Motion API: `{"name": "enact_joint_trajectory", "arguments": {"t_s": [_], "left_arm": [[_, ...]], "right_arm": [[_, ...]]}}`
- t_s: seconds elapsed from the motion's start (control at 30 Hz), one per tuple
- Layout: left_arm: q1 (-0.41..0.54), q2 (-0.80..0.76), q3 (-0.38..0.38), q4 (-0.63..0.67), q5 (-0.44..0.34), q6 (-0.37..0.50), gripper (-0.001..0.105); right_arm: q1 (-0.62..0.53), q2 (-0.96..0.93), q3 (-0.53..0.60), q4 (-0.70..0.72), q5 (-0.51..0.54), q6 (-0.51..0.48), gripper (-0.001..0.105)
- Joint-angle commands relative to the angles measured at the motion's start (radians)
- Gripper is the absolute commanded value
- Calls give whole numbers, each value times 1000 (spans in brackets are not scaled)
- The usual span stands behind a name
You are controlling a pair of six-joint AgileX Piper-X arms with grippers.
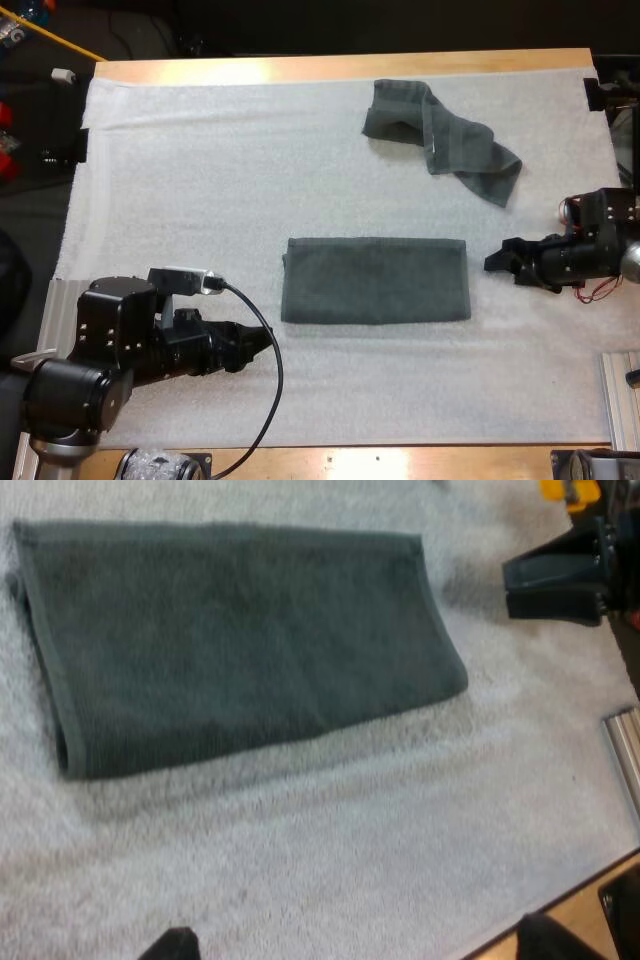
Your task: Pick towel from pile, fold and stack
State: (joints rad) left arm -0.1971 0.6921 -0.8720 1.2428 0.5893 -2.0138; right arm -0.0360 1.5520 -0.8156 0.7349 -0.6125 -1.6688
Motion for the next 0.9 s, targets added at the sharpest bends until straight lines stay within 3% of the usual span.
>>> {"name": "enact_joint_trajectory", "arguments": {"t_s": [0.0, 0.17, 0.43, 0.67, 0.77, 0.87], "left_arm": [[0, -1, -6, 19, -15, -7, 62], [0, -1, -6, 31, -15, -7, 62], [0, -1, -6, 31, -13, -7, 62], [0, -1, -6, 31, -9, -7, 62], [0, -1, -6, 31, -10, -7, 62], [0, -1, -6, 31, -10, -4, 62]], "right_arm": [[11, 12, -5, -10, -20, -10, 64], [77, 67, -5, -66, -20, 42, 64], [241, 137, -5, -219, -20, 235, 64], [324, 168, -5, -270, -13, 335, 61], [330, 168, -5, -261, 16, 335, 46], [330, 168, -5, -231, 59, 335, 20]]}}
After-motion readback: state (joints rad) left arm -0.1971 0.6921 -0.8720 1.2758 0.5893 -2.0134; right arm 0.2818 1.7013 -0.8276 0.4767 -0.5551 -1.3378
